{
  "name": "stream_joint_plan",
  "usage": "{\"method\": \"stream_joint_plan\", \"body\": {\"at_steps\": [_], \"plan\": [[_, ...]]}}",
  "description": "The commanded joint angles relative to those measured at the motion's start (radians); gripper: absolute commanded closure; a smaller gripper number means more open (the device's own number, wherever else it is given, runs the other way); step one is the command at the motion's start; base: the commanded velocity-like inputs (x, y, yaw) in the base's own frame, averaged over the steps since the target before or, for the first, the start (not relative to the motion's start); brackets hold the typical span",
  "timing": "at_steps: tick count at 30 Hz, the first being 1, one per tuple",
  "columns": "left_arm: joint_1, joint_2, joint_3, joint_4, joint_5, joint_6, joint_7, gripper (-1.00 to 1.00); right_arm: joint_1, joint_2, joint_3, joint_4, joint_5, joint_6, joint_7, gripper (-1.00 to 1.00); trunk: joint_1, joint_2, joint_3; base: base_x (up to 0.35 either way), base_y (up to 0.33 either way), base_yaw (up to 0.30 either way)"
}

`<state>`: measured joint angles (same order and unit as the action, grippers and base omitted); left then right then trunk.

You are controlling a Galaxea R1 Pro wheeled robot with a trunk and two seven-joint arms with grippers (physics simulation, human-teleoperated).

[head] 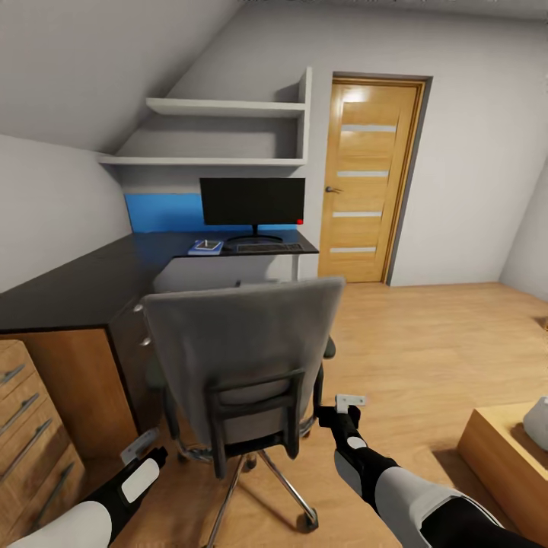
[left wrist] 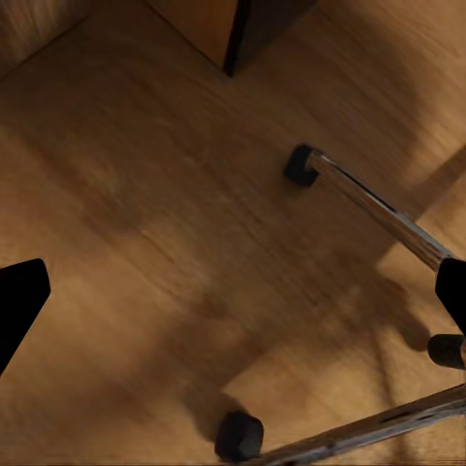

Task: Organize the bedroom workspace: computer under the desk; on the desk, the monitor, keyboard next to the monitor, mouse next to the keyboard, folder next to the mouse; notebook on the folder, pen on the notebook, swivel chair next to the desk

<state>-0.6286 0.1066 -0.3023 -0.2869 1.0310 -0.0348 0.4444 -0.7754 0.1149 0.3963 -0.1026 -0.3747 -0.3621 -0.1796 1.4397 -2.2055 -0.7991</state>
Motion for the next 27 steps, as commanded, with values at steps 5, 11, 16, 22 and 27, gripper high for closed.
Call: {"method": "stream_joint_plan", "body": {"at_steps": [5, 11, 16, 22, 27], "plan": [[0.0, 0.001, -0.008, -0.002, 0.011, -0.004, 0.005, -1.0, -0.001, 0.0, 0.009, 0.001, -0.007, -0.003, -0.005, -1.0, -0.001, 0.0, -0.001, -0.301, 0.087, 0.0], [0.0, 0.001, -0.009, -0.002, 0.011, -0.003, 0.005, -1.0, -0.001, 0.0, 0.009, 0.001, -0.007, -0.003, -0.005, -1.0, -0.001, 0.0, -0.001, -0.123, 0.023, 0.0], [0.0, -0.003, -0.01, -0.002, 0.011, -0.002, 0.005, -1.0, -0.001, 0.0, 0.01, 0.001, -0.007, -0.003, -0.005, -1.0, -0.001, 0.0, -0.001, -0.228, 0.002, 0.0], [0.0, -0.004, -0.013, -0.002, 0.011, -0.002, 0.005, -1.0, -0.001, 0.002, 0.01, 0.001, -0.007, -0.003, -0.005, -1.0, -0.001, 0.0, -0.001, -0.065, 0.0, 0.0], [0.0, -0.004, -0.013, -0.002, 0.011, -0.002, 0.005, -1.0, -0.001, 0.003, 0.01, 0.001, -0.008, -0.003, -0.005, -1.0, -0.001, 0.0, -0.001, -0.014, 0.0, 0.0]]}}
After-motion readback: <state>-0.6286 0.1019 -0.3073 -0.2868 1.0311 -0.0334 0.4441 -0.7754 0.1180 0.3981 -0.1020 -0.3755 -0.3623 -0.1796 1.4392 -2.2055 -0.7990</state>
